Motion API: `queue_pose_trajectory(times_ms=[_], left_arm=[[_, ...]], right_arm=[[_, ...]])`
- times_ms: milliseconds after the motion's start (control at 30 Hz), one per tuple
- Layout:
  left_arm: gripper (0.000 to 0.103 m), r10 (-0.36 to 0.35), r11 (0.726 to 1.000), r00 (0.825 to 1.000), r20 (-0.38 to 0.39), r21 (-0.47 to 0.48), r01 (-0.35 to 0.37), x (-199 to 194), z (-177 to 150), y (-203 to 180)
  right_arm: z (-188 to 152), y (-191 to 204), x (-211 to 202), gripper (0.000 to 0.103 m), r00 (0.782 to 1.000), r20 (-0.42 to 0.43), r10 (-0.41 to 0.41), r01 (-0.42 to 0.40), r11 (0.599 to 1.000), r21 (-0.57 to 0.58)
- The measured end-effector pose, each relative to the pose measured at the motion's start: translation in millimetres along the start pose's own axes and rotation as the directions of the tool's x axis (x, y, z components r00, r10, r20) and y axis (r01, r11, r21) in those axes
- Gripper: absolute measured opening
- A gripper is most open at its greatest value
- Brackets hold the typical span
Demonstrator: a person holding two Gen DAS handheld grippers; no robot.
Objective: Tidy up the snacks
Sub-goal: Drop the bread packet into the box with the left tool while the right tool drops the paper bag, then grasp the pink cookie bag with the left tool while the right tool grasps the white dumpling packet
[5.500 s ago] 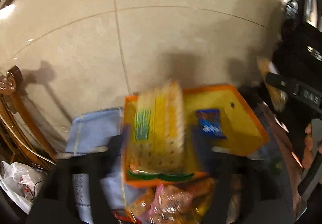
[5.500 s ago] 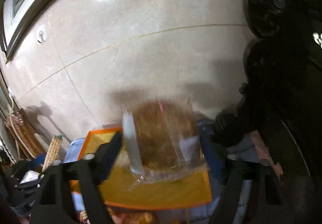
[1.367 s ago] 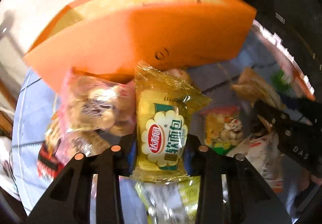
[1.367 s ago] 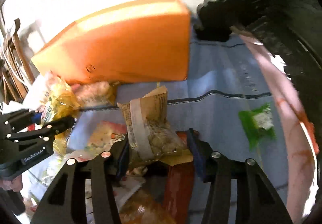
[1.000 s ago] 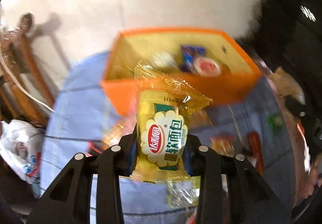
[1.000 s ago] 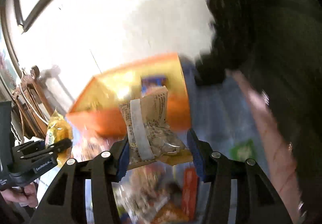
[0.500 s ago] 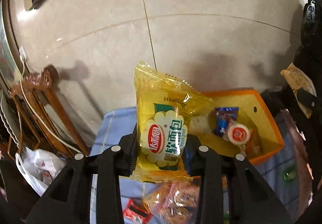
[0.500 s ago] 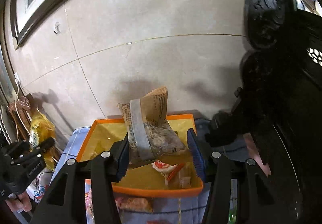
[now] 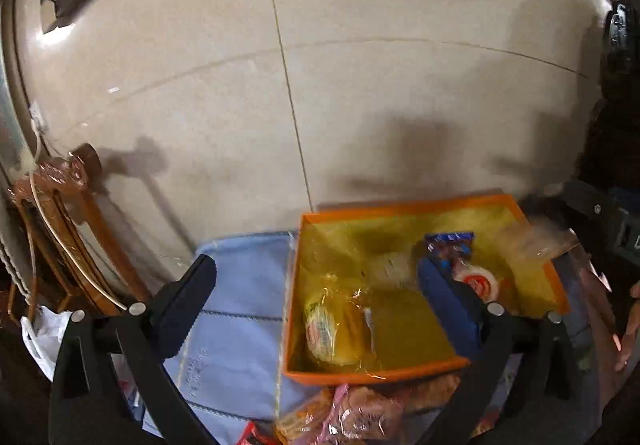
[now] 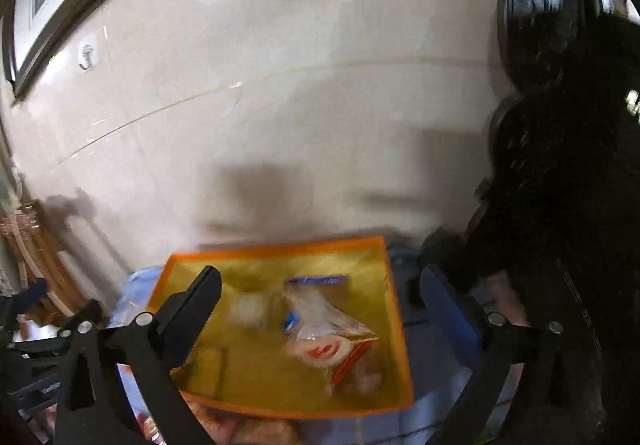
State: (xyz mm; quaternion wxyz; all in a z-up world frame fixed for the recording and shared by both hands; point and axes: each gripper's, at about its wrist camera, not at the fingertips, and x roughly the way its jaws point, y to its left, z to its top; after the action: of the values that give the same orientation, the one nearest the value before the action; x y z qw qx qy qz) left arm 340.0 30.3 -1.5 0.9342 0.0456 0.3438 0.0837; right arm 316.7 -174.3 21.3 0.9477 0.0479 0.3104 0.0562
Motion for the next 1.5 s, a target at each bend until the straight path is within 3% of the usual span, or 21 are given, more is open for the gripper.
queue_pose_trajectory(times_ms=[100, 267, 367, 433, 500, 567, 700, 833, 933, 1033, 1100, 1133, 1167, 1200, 1233, 1267, 1367, 1433, 1500], left_arm=[[0.099, 0.02, 1.0, 1.0, -0.017, -0.002, -0.02, -6, -23, 12], [0.099, 0.043, 0.999, 0.993, -0.107, -0.004, -0.044, -13, -105, 24], [0.099, 0.067, 0.998, 0.978, -0.196, 0.025, -0.063, 3, -156, 18], [0.099, 0.046, 0.999, 0.953, -0.299, 0.014, -0.044, 25, -185, 16], [0.099, 0.008, 1.0, 0.944, -0.329, -0.014, -0.013, 38, -202, 15], [0.099, 0.007, 1.0, 0.945, -0.326, -0.02, -0.014, 46, -210, 15], [0.099, -0.031, 0.997, 0.935, -0.353, -0.073, 0.005, 67, -218, 17], [0.099, -0.065, 0.992, 0.933, -0.355, -0.122, 0.023, 79, -219, 17], [0.099, -0.079, 0.994, 0.934, -0.348, -0.104, 0.045, 80, -219, 12], [0.099, -0.123, 0.992, 0.928, -0.352, -0.08, 0.101, 83, -220, -3], [0.099, -0.08, 0.997, 0.912, -0.403, -0.053, 0.064, 97, -226, -11], [0.099, -0.055, 0.998, 0.907, -0.417, -0.046, 0.04, 104, -229, -13], [0.098, -0.068, 0.996, 0.915, -0.398, -0.072, 0.043, 107, -231, -11], [0.097, -0.106, 0.991, 0.91, -0.401, -0.119, 0.064, 109, -232, -6], [0.089, -0.105, 0.992, 0.91, -0.4, -0.107, 0.068, 106, -230, -6], [0.076, -0.115, 0.992, 0.91, -0.399, -0.09, 0.086, 103, -229, -5], [0.057, -0.166, 0.986, 0.907, -0.387, -0.081, 0.146, 87, -228, 4], [0.056, -0.151, 0.988, 0.912, -0.382, -0.095, 0.124, 75, -230, 11], [0.055, -0.196, 0.976, 0.902, -0.385, -0.161, 0.143, 63, -232, 18]], right_arm=[[-16, -7, -16, 0.099, 0.999, 0.001, -0.035, 0.035, 0.999, -0.025], [-81, -22, -38, 0.099, 0.993, -0.111, 0.027, -0.027, 1.0, 0.001], [-143, -15, -30, 0.099, 0.971, -0.238, 0.027, -0.044, 0.997, -0.068], [-179, -8, -22, 0.099, 0.949, -0.313, 0.04, -0.079, 0.991, -0.111], [-212, -4, -11, 0.099, 0.919, -0.393, 0.041, -0.1, 0.986, -0.132], [-228, -2, -7, 0.099, 0.907, -0.419, 0.03, -0.102, 0.983, -0.15], [-235, 3, 3, 0.099, 0.908, -0.418, 0.038, -0.137, 0.968, -0.211], [-233, -1, 14, 0.099, 0.904, -0.422, 0.066, -0.145, 0.977, -0.158], [-240, 0, 14, 0.099, 0.891, -0.447, 0.078, -0.158, 0.977, -0.144], [-249, 6, 11, 0.099, 0.899, -0.437, 0.041, -0.149, 0.965, -0.217], [-250, 7, 6, 0.099, 0.907, -0.419, 0.043, -0.147, 0.964, -0.221], [-250, 5, 6, 0.093, 0.907, -0.419, 0.047, -0.145, 0.968, -0.204], [-248, 2, 2, 0.082, 0.911, -0.408, 0.063, -0.147, 0.973, -0.177], [-245, 0, -2, 0.056, 0.915, -0.398, 0.067, -0.144, 0.976, -0.165], [-243, -2, -4, 0.047, 0.914, -0.4, 0.06, -0.132, 0.979, -0.157], [-241, -5, -6, 0.045, 0.91, -0.411, 0.056, -0.122, 0.983, -0.135], [-238, -9, -19, 0.044, 0.911, -0.405, 0.08, -0.123, 0.989, -0.083], [-234, -6, -34, 0.044, 0.921, -0.382, 0.078, -0.123, 0.988, -0.095], [-231, -5, -50, 0.044, 0.925, -0.367, 0.101, -0.141, 0.987, -0.083]])
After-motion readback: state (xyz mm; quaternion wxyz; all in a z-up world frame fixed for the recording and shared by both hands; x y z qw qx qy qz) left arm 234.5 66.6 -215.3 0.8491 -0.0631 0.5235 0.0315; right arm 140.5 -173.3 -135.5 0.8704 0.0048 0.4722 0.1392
